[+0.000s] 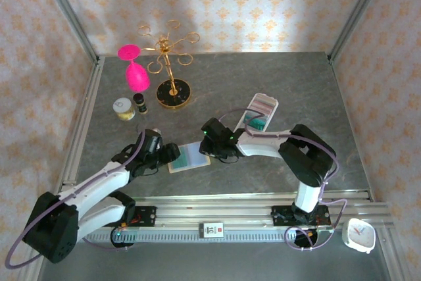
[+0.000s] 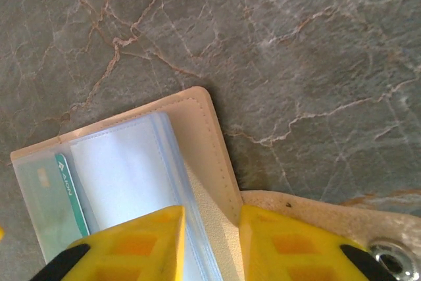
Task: Put the credit cards into the card holder
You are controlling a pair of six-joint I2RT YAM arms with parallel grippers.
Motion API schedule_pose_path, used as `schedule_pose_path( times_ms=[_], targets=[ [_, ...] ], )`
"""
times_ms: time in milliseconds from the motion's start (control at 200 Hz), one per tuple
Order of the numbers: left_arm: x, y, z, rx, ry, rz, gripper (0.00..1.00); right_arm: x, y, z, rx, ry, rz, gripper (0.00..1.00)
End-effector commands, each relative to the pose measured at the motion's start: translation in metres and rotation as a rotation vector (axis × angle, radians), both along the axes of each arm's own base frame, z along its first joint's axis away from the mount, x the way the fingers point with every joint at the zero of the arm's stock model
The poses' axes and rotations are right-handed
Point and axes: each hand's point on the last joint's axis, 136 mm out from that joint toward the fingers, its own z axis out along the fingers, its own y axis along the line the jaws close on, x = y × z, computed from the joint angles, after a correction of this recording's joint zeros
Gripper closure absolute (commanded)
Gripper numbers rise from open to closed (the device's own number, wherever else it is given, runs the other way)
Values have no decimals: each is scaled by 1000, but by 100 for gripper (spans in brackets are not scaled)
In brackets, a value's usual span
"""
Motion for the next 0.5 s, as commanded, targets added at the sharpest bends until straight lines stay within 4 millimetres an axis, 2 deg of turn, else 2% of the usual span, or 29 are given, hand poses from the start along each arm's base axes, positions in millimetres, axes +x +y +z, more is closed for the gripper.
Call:
schedule_pose_path(
  times_ms=[0, 145, 270, 496],
  targets=[
    [-5, 19, -6, 65, 22, 65, 34, -11, -17, -21, -89, 39, -2, 74],
    [-13, 13, -22, 50, 84, 39, 35, -11, -18, -22, -90, 40, -7, 77],
    [-12, 2, -24, 8, 91, -1, 37, -12, -18, -22, -86, 41, -7, 79],
    [-13, -4, -33, -7, 112, -28, 39, -13, -18, -22, -77, 45, -14, 81]
  ],
)
